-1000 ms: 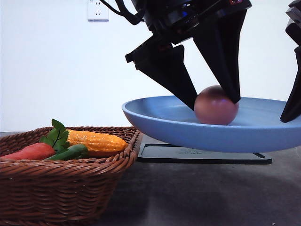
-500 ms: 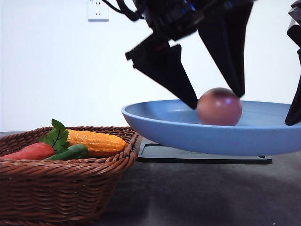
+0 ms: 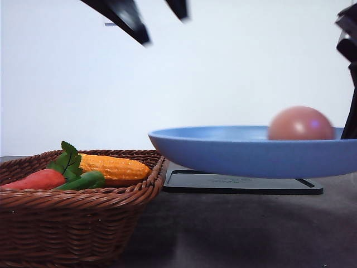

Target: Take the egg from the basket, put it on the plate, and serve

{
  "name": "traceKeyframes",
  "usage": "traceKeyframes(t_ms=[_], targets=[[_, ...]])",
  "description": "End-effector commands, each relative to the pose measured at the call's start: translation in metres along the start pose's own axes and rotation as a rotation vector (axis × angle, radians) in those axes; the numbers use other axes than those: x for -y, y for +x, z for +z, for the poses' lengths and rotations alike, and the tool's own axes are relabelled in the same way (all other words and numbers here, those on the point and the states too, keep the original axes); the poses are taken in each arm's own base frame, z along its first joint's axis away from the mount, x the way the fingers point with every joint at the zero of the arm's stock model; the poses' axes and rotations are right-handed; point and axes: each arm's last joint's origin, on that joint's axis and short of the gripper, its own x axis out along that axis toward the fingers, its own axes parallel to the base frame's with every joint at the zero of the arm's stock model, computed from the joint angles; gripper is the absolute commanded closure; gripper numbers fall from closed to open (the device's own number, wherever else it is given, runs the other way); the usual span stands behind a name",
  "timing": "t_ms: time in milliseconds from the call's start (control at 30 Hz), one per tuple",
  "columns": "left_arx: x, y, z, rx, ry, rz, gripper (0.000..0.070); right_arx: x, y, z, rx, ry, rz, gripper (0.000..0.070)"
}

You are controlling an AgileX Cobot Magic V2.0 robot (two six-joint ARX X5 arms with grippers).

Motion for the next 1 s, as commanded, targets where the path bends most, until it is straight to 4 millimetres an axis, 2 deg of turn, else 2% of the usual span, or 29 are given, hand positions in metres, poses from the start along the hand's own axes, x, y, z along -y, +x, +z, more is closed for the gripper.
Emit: traceKeyframes(t_ms=[0,233,467,733,967], targets=[[-0.003,-0.018,0.002,0.05,0.023,0.01,0.0307,-0.002,0.0,0.011,-0.002,-0.004,0.01,0.07],[-0.019,-0.075,-0.018,0.189,-0.024,0.051,0.0308,-0.002,0.002,0.065,0.008,0.0,-0.002,0.07],[-0.021,-0.115,-0.038,0.307,-0.048,0.065,0.0308,0.006,0.009,0.128,0.042,0.005,-0.042,0.07],[-0.02,-0.14,-0.056,0.379,-0.078,0.057,0.0309,0.031,0.028,0.188,0.051,0.044,-0.047,0.07],[-0.019,-0.145,-0.06,0.401,-0.081,0.054,0.0309,0.053,0.056,0.215,0.038,0.061,-0.044,0.07]])
